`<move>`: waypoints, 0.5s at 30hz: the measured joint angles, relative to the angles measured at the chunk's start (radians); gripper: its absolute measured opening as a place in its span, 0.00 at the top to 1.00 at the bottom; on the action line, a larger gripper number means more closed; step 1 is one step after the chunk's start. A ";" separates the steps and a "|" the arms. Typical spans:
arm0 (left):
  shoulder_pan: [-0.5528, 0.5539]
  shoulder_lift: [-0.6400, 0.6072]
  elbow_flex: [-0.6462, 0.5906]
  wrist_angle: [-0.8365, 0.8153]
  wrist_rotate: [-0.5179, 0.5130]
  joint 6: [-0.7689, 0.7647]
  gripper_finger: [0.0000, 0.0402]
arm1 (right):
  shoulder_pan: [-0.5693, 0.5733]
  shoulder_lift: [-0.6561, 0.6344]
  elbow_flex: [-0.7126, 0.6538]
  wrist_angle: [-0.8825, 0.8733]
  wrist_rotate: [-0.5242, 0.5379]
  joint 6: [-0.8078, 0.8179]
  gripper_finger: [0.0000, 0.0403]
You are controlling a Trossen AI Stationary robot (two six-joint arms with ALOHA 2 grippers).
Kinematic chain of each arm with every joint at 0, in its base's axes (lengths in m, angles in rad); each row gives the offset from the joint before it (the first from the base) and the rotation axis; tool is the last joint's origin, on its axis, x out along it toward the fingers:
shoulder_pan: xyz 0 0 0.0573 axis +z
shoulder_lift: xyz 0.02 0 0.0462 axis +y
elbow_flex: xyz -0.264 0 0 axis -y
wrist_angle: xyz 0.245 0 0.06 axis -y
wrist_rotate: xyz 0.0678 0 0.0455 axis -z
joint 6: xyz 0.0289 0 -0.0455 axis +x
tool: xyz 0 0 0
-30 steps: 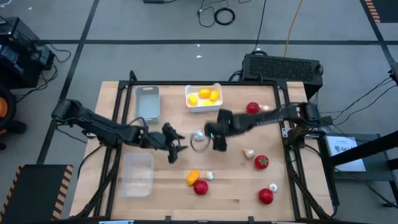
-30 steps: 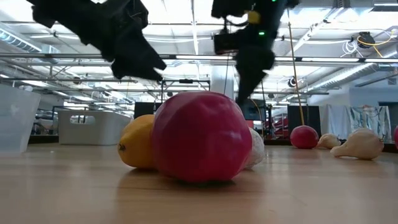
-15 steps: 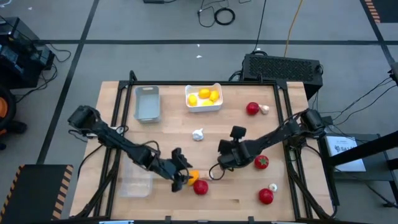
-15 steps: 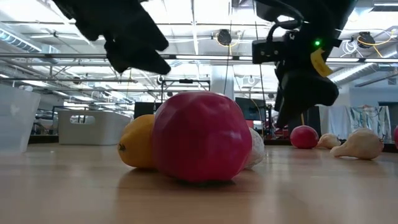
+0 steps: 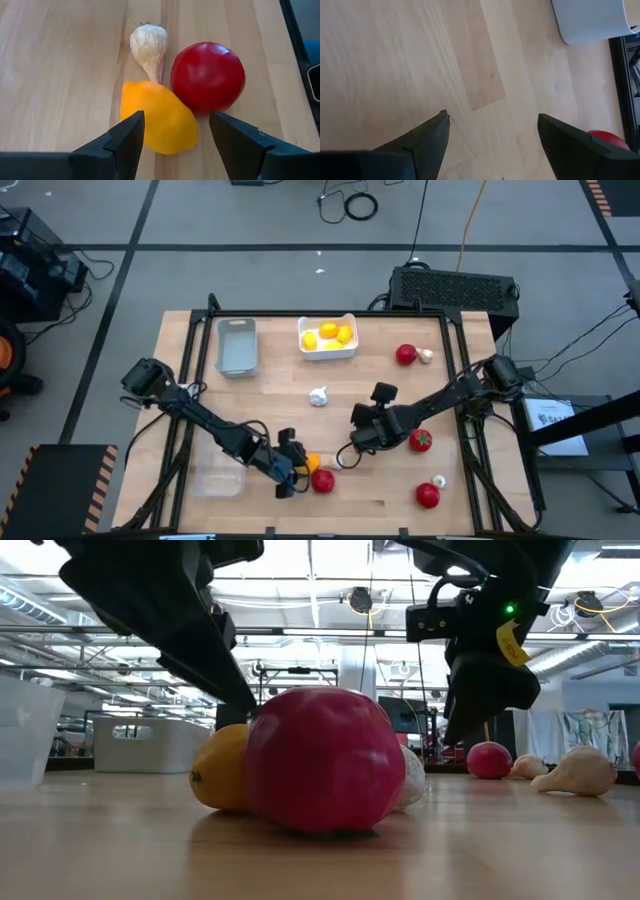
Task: Sort produce into baskets
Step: Put the lemon into the white bin
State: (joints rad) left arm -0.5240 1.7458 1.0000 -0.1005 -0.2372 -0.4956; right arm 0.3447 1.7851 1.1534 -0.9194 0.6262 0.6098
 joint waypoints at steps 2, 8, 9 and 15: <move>0.000 0.000 0.000 -0.005 -0.007 -0.015 0.42 | 0.002 0.000 0.000 0.000 0.000 0.000 0.28; 0.000 0.002 0.000 -0.020 -0.010 -0.015 0.37 | 0.003 0.000 0.000 0.002 0.000 -0.002 0.28; 0.003 0.003 0.000 -0.022 -0.009 -0.015 0.35 | 0.003 0.000 0.000 0.002 0.000 -0.002 0.28; 0.007 0.004 -0.001 -0.024 -0.006 0.000 0.24 | 0.003 0.000 0.000 0.002 0.001 -0.003 0.28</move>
State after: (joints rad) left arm -0.5167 1.7496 0.9989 -0.1249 -0.2436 -0.4958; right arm 0.3477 1.7851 1.1534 -0.9173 0.6268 0.6064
